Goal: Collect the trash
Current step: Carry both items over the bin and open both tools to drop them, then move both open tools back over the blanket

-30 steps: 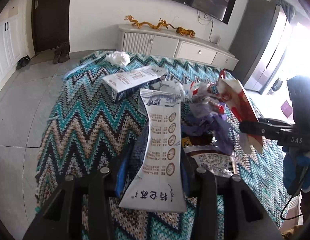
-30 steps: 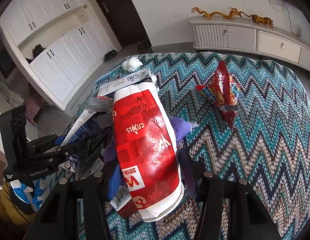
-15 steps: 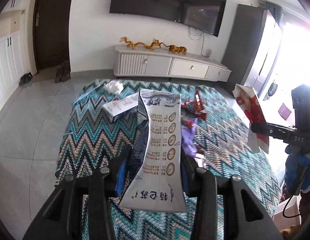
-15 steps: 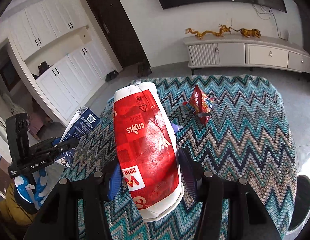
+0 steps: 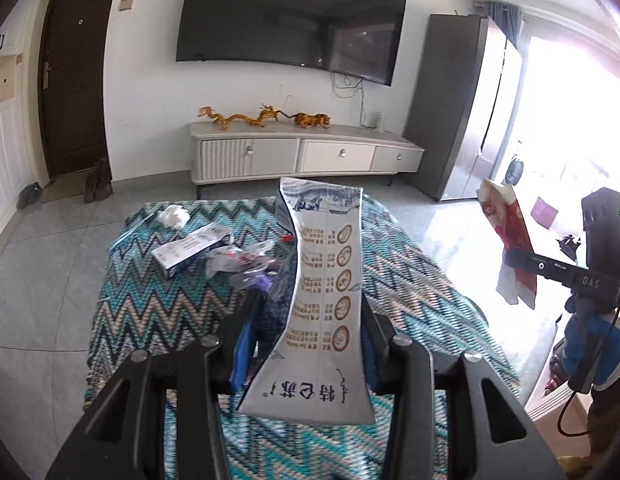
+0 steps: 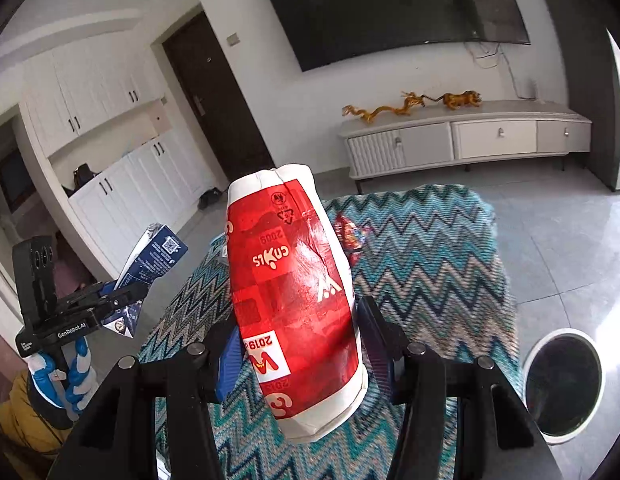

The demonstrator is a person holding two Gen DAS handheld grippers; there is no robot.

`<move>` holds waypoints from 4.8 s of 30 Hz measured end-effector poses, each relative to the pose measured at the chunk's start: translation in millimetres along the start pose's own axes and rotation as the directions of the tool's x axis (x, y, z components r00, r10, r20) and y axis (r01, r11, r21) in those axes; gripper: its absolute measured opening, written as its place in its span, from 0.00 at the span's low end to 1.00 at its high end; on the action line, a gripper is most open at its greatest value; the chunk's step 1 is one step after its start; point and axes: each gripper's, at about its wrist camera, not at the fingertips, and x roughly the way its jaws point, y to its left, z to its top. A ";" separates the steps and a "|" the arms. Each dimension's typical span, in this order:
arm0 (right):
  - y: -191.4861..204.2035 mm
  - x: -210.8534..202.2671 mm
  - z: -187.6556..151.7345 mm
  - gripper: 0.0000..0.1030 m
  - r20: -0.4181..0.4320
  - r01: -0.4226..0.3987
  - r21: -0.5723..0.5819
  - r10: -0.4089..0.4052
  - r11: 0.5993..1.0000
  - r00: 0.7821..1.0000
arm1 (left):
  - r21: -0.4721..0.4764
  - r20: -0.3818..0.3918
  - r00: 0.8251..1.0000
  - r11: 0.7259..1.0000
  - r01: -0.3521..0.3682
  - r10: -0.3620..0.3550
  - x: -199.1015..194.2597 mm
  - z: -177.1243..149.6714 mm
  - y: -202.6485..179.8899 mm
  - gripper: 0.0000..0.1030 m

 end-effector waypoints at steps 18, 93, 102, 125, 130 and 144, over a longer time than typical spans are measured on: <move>-133.3 -112.2 -45.1 0.50 0.102 0.207 0.214 -0.233 0.955 0.967 | 0.119 -0.139 0.965 0.964 0.238 -0.221 79.1 34.4 -155.2 0.40; -165.8 -159.6 -35.2 0.99 0.193 0.570 0.265 -0.622 0.778 0.759 | 0.261 -0.109 0.957 0.921 0.289 -0.269 127.8 71.0 -252.7 0.58; -72.2 -195.2 -14.8 1.00 0.343 0.553 0.181 -0.580 0.813 0.739 | 0.196 0.096 0.982 0.971 0.139 -0.161 11.3 81.3 -144.7 0.68; 49.0 -200.7 -6.2 1.00 0.454 0.413 -0.031 -0.355 0.910 0.817 | 0.020 0.170 0.984 0.998 -0.058 0.054 -99.3 11.7 8.0 0.69; 50.8 -184.4 -2.1 1.00 0.421 0.390 -0.051 -0.334 0.919 0.843 | -0.003 0.107 0.994 1.000 -0.021 0.021 -71.0 -6.7 18.3 0.75; 33.2 -87.6 16.1 1.00 0.262 0.322 -0.084 -0.291 0.943 0.920 | 0.034 -0.092 0.996 0.999 0.022 -0.019 27.9 -48.3 29.5 0.81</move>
